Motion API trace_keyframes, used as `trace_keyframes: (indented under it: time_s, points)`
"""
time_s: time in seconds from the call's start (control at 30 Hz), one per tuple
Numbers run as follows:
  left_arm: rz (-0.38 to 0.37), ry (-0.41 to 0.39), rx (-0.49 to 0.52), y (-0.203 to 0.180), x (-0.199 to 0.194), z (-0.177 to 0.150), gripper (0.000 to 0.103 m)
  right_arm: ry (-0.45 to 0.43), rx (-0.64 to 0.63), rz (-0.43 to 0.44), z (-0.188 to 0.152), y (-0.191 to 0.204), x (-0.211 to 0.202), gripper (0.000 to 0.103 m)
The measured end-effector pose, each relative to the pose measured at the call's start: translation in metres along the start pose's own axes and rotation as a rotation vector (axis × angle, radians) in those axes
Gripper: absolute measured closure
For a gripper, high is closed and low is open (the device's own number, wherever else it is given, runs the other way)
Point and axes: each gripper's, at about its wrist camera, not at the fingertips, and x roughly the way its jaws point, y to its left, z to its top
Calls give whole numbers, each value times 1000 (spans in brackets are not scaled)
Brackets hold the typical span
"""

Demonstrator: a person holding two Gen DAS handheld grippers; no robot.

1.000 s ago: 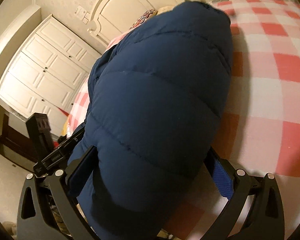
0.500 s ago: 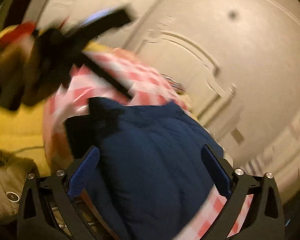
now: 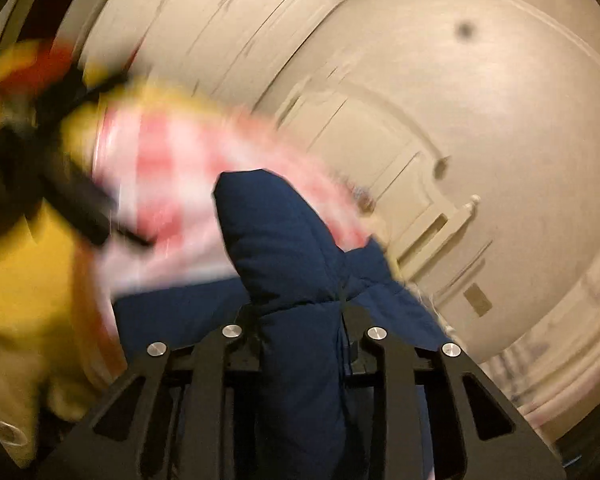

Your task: Fold large clothes

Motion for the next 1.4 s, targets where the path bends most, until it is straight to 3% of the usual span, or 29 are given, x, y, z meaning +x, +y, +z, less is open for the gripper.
trace_keyframes:
  time_s: [0.07, 0.2, 0.23, 0.3, 0.4, 0.53, 0.6, 0.67, 0.77, 0.8, 0.87, 0.93, 1.03, 1.1, 1.13, 1.2, 1.3, 1.37, 1.4]
  points:
    - [-5, 11, 15, -6, 8, 3, 4, -41, -84, 46, -8, 10, -20, 77]
    - [44, 42, 79, -26, 27, 4, 6, 32, -378, 98, -56, 82, -8, 77]
    - [68, 36, 87, -27, 26, 6, 8, 29, -401, 95, -63, 89, -3, 77]
    - [111, -4, 84, -25, 13, 16, 8, 63, -356, 125, -57, 86, 7, 76]
    - [143, -131, 100, -36, -23, 44, 8, 79, -313, 145, -49, 73, 16, 76]
    - [59, -216, 257, -103, -47, 75, 3, 99, -360, 115, -50, 82, 19, 70]
    - [-39, -167, 362, -145, -33, 84, 3, 106, -343, 127, -46, 84, 20, 66]
    - [-95, -62, 454, -185, 5, 94, 3, 115, -326, 141, -43, 84, 18, 63]
    - [-70, 81, 505, -210, 67, 100, 2, 117, -319, 151, -44, 78, 7, 55]
    - [-48, 95, 540, -213, 90, 98, 2, 117, -309, 184, -43, 74, 3, 36]
    - [-39, 26, 571, -209, 100, 95, 2, 95, -258, 290, -40, 63, -13, 25]
    - [0, -23, 544, -198, 100, 92, 2, 67, -164, 348, -37, 42, -29, 26]
    - [27, -78, 529, -188, 98, 86, 2, 29, 152, 426, -40, -19, -49, 36]
    - [23, -87, 515, -182, 97, 87, 2, 8, 383, 405, -51, -64, -55, 39]
    - [23, -90, 514, -184, 97, 86, 2, 6, 420, 383, -54, -73, -57, 40]
    - [25, -94, 514, -183, 98, 87, 2, 42, 442, 325, -62, -81, -52, 43]
    - [7, -93, 502, -179, 99, 88, 2, 184, 344, 384, -77, -38, -22, 42]
    - [-3, -96, 492, -175, 101, 88, 2, 143, 217, 284, -87, -8, -16, 39]
    - [-9, -98, 482, -172, 102, 88, 2, 144, 222, 289, -88, -8, -14, 39]
